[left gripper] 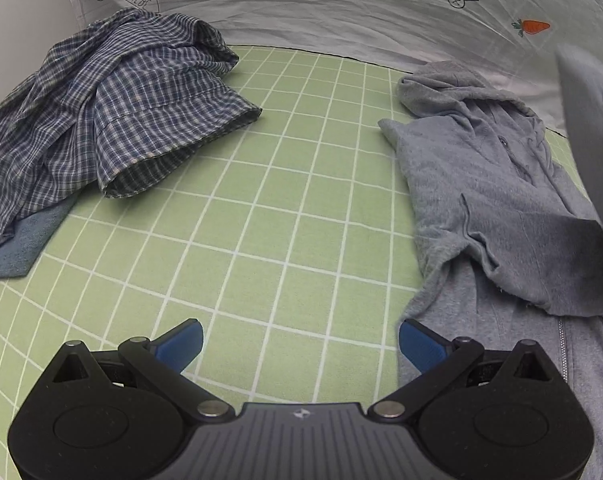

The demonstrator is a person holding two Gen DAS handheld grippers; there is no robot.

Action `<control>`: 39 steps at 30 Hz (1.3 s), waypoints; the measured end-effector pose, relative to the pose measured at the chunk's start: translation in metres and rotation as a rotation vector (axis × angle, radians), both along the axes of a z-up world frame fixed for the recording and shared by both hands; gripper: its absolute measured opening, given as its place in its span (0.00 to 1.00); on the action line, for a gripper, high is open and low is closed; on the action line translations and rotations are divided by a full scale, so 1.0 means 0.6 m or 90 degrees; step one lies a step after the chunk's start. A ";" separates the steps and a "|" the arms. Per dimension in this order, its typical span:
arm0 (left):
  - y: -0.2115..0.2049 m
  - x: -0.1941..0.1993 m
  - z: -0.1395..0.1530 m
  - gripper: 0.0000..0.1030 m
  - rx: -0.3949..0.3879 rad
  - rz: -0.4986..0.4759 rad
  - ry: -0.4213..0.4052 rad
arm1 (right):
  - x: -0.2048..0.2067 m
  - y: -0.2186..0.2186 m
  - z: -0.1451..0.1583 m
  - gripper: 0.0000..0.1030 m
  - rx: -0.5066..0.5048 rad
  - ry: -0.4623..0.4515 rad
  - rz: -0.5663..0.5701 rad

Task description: Fold clothes

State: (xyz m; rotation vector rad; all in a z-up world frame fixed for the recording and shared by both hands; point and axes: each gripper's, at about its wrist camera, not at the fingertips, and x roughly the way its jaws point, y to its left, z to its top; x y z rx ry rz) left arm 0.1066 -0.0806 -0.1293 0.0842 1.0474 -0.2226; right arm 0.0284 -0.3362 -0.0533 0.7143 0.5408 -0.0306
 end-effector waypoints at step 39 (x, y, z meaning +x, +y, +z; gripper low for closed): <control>-0.095 0.049 -0.030 1.00 0.053 0.037 0.012 | -0.088 -0.227 -0.169 0.69 -0.453 0.322 -0.164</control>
